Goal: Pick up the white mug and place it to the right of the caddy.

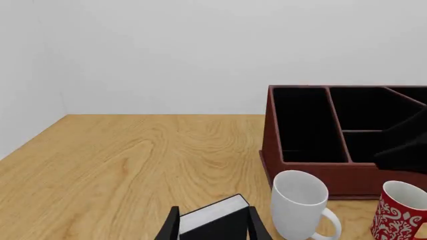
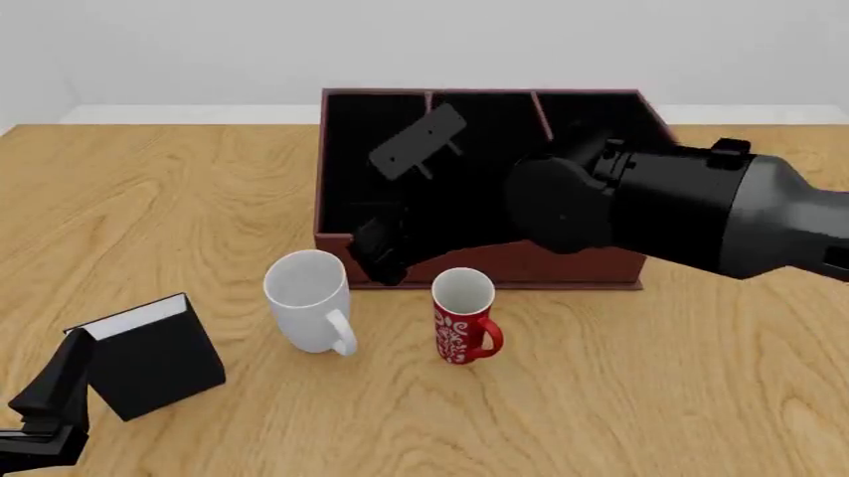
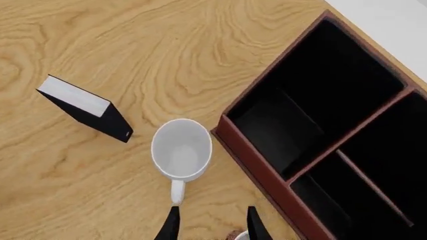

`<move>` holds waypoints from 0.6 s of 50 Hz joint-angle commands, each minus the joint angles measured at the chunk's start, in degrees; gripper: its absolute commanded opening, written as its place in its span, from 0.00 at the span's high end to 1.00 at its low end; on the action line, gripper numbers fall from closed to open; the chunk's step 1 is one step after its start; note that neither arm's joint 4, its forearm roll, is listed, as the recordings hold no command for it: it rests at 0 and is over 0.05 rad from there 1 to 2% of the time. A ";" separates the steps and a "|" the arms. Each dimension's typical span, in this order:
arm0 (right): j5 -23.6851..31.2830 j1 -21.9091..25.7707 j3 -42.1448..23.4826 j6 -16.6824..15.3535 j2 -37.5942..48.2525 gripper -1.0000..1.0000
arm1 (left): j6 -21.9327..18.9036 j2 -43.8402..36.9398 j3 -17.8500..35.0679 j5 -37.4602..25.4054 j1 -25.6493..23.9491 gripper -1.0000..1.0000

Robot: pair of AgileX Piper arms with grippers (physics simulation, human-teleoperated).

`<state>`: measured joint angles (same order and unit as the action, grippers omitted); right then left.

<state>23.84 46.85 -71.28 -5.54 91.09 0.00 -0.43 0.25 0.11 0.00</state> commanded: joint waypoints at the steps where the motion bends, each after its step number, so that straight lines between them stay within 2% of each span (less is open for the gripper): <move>1: 0.92 0.61 -1.13 1.46 3.70 0.00 | 0.00 0.00 0.00 0.00 0.00 0.00; 13: 3.79 2.38 -3.73 1.37 7.17 0.00 | 0.00 0.00 0.00 0.00 0.00 0.00; 27: 7.18 5.15 -8.32 4.05 12.97 0.00 | 0.00 0.00 0.00 0.00 0.00 0.00; 30: 7.73 4.54 -8.74 3.82 13.57 0.00 | 0.00 0.00 0.00 0.00 0.00 0.00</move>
<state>29.47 50.63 -77.56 -2.69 101.45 0.00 -0.43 0.25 0.11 0.00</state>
